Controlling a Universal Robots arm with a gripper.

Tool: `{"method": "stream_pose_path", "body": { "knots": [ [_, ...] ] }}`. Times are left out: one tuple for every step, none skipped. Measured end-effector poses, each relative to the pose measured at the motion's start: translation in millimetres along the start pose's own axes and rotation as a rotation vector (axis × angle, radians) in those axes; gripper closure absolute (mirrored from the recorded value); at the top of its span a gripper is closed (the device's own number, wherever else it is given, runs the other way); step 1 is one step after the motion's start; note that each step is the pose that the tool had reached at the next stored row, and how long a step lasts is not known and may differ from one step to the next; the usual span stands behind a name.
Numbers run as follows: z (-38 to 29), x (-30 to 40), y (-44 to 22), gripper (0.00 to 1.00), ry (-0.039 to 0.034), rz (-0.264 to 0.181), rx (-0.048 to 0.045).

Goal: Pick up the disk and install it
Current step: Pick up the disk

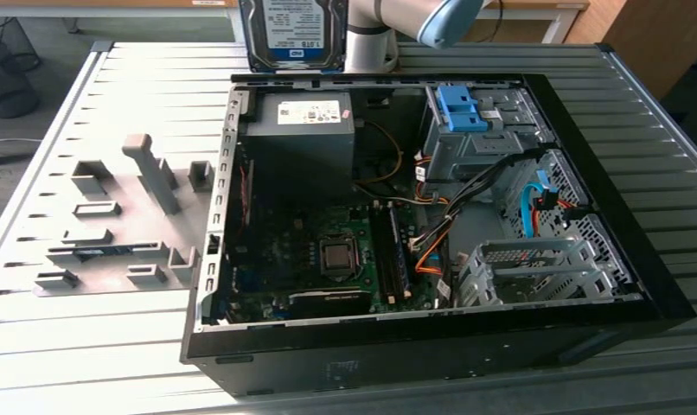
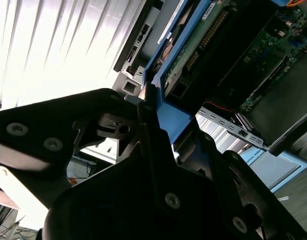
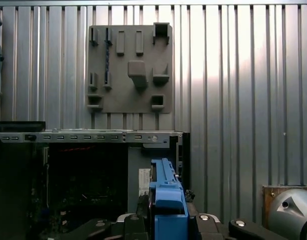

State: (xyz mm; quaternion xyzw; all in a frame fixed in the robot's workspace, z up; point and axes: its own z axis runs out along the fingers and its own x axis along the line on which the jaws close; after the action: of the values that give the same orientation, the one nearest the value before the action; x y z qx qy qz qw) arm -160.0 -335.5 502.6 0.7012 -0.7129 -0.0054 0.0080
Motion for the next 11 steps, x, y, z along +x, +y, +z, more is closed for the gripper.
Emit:
{"method": "stream_pose_path", "body": {
  "knots": [
    [0.0,0.0,0.0,0.64,0.0000,0.000,0.0001],
    [0.0,0.0,0.0,0.64,0.0000,0.000,0.0001],
    [0.0,0.0,-0.1,0.64,0.0000,0.000,0.0001],
    [0.0,0.0,-0.1,0.64,0.0000,0.000,0.0001],
    [0.0,0.0,-0.1,0.64,0.0000,0.000,0.0001],
    [0.0,0.3,-0.2,0.64,0.0000,0.000,0.0001],
    [0.0,1.0,-0.3,0.64,0.0003,0.000,0.0000],
    [0.1,2.1,-0.2,0.64,0.0002,0.000,0.0001],
    [0.1,3.8,-0.3,0.64,0.0004,0.000,0.0001],
    [0.1,5.5,-0.3,0.64,0.0004,0.000,0.0001],
    [0.2,7.3,-0.3,0.64,0.0004,0.000,0.0000]
  ]
}}
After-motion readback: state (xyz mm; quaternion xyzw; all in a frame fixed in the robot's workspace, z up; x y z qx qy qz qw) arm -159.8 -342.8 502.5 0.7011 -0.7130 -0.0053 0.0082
